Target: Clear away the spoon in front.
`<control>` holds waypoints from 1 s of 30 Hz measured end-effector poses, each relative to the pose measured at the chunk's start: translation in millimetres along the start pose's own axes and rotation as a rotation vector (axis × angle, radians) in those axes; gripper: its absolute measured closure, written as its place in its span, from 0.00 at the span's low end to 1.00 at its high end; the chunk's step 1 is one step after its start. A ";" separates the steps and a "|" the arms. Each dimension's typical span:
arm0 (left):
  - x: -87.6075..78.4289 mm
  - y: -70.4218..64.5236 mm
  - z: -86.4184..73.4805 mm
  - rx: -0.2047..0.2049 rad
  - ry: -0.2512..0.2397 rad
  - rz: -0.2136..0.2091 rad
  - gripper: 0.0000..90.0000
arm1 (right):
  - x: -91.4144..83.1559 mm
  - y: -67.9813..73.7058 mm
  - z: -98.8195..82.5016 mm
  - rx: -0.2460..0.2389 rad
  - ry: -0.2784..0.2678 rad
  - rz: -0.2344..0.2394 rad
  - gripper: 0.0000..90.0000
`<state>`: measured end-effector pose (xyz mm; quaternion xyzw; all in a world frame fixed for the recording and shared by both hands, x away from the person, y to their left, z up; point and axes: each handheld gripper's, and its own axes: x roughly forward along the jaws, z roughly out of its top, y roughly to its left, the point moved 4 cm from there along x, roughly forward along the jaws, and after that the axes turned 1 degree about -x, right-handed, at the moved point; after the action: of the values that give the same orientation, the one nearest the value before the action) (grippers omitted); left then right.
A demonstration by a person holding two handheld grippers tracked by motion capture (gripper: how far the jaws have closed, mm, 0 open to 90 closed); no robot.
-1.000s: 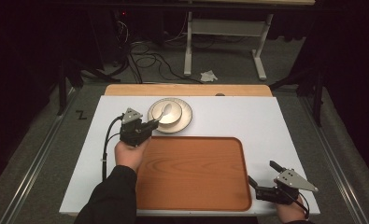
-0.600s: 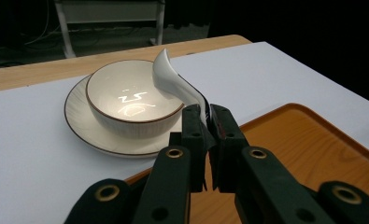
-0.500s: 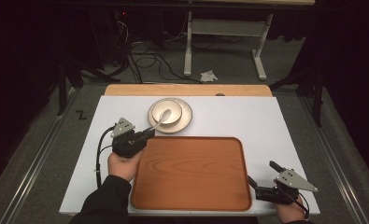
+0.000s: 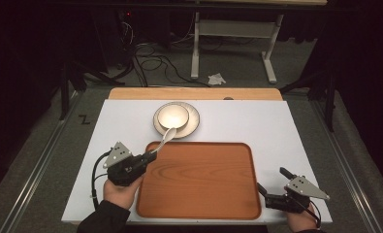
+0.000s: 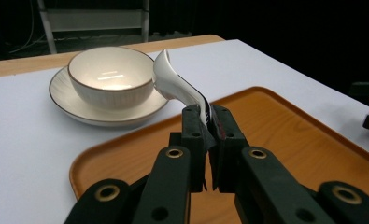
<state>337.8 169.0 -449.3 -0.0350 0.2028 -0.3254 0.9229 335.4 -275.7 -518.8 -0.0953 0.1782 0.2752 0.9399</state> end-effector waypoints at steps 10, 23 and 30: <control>-20.8 -13.6 -29.4 -0.010 -0.032 -0.005 0.95 | 0.0 0.2 0.0 0.000 0.000 0.000 0.03; -11.0 -10.1 -58.6 -0.006 -0.007 -0.008 0.95 | 3.5 0.2 -2.1 0.005 0.016 -0.001 0.03; 3.0 -11.7 -69.4 0.012 0.042 -0.011 0.95 | 2.5 1.2 -1.2 0.005 0.013 -0.001 0.03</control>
<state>305.5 162.7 -511.5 -0.0237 0.2199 -0.3325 0.9168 336.3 -273.9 -521.0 -0.0945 0.1848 0.2738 0.9391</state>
